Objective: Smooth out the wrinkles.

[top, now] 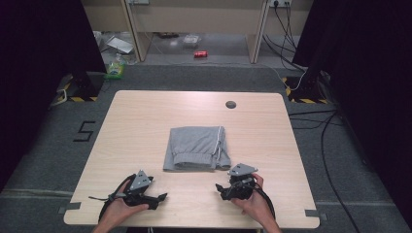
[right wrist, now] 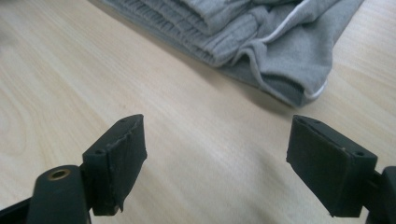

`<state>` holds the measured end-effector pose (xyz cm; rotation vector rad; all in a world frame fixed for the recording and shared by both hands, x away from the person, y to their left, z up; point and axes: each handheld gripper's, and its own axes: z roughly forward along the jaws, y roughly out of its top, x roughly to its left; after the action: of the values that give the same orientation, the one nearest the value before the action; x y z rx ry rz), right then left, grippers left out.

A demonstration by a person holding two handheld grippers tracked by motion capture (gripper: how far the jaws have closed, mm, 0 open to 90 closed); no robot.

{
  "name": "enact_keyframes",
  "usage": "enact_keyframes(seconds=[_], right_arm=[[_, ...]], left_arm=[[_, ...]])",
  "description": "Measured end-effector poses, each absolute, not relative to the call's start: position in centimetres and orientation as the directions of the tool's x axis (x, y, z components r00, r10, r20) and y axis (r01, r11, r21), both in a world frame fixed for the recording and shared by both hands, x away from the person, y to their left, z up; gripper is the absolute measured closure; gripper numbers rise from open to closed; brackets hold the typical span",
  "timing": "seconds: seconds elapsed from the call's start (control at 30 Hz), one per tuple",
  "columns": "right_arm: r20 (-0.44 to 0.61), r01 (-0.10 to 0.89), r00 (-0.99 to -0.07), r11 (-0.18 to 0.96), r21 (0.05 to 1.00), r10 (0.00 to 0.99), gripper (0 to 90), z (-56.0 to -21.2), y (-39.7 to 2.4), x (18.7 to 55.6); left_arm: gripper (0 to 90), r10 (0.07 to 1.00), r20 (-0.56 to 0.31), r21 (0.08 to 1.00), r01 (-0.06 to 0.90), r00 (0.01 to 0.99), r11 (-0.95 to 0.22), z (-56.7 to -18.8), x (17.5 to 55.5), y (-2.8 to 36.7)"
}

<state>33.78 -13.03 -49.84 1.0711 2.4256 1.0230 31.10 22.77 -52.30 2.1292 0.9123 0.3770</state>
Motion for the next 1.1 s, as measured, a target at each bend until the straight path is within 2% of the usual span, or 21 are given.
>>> enact_keyframes(seconds=[0.27, 0.3, 1.1], right_arm=[[0.003, 0.54, -0.686, 0.507, 0.672, 0.727, 19.7, -50.9, -13.5, 32.3], [-0.007, 0.534, -0.69, 0.515, 0.67, 0.724, 17.2, -51.1, -13.6, 32.2], [-0.005, 0.492, -0.721, 0.517, 0.7, 0.693, 13.1, -51.6, -13.8, 32.0]], left_arm=[[14.1, 0.718, -0.024, 0.752, 0.486, 0.695, -0.445, -52.3, 31.1, 22.5], [13.9, 0.719, -0.024, 0.752, 0.487, 0.695, -0.446, -52.3, 31.1, 22.5], [12.9, 0.719, -0.026, 0.75, 0.489, 0.694, -0.445, -52.3, 31.4, 22.3]])
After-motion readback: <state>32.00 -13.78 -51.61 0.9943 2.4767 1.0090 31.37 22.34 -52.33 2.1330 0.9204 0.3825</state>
